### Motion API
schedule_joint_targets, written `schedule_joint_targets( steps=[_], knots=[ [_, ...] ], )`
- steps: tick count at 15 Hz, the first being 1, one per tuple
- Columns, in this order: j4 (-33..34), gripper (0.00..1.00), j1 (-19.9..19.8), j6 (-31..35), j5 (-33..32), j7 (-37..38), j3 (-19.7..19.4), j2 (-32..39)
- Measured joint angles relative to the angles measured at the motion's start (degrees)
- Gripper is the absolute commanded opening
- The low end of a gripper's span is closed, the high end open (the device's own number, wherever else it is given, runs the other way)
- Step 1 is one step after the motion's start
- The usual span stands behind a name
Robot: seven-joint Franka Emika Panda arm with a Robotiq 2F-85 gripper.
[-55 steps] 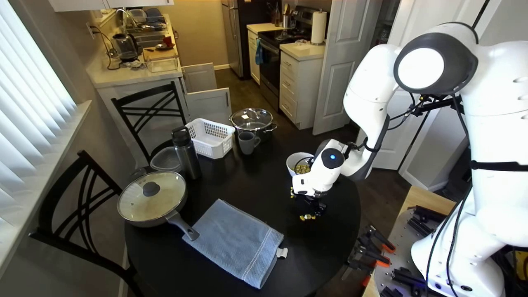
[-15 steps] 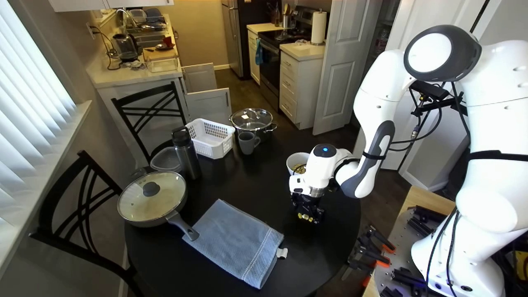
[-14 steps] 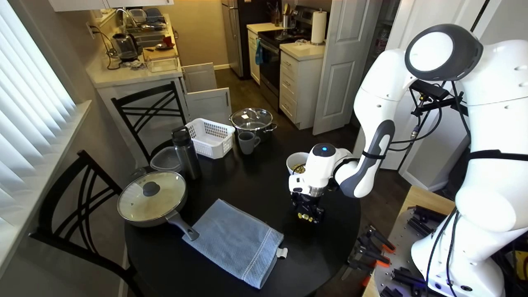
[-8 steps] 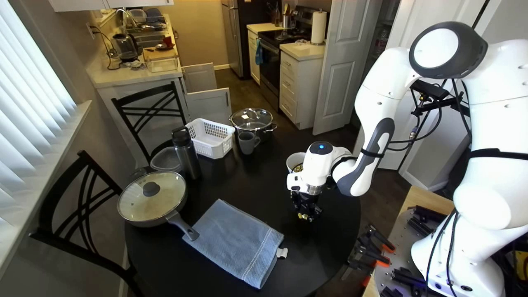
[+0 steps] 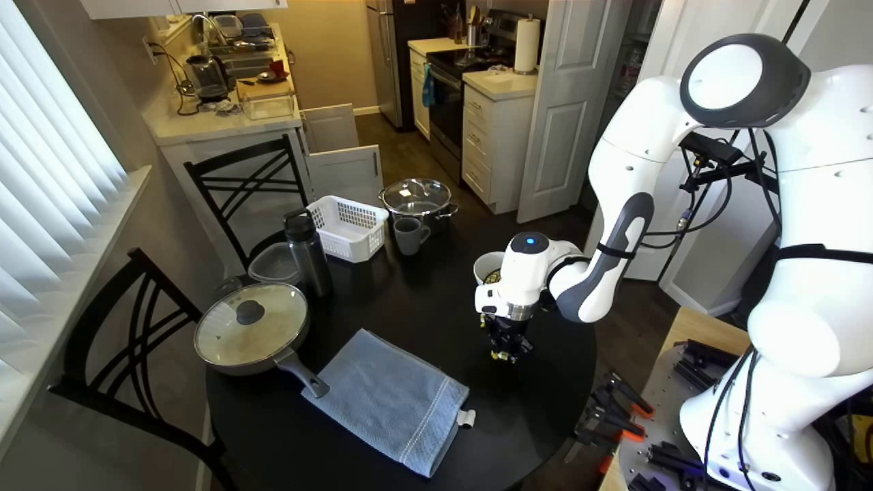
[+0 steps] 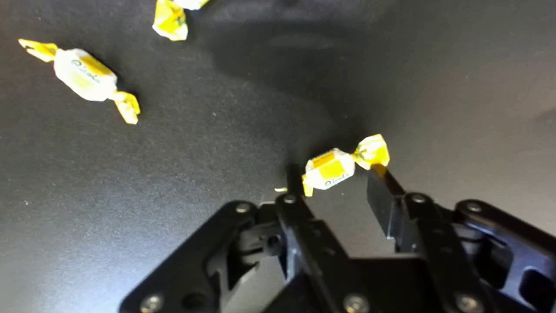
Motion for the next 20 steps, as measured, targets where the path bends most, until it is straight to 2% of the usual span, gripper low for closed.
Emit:
schedule_joint_targets(
  steps=[4, 8, 9, 10, 11, 16, 20],
  knots=[
    [0.0, 0.99, -0.6, -0.13, 0.0, 0.0, 0.13, 0.0],
    [0.0, 1.0, -0.79, -0.18, 0.0, 0.0, 0.26, 0.0],
    [0.0, 0.75, -0.94, -0.21, 0.0, 0.0, 0.29, 0.0],
    [0.0, 0.75, -1.13, -0.26, 0.0, 0.0, 0.31, 0.02],
    [0.0, 0.69, -1.3, -0.33, 0.0, 0.0, 0.31, 0.05],
    [-0.01, 0.34, -2.2, -0.56, 0.0, 0.0, 0.31, 0.43],
    [-0.01, 0.1, -2.47, -0.59, 0.0, 0.0, 0.38, 0.75]
  ],
)
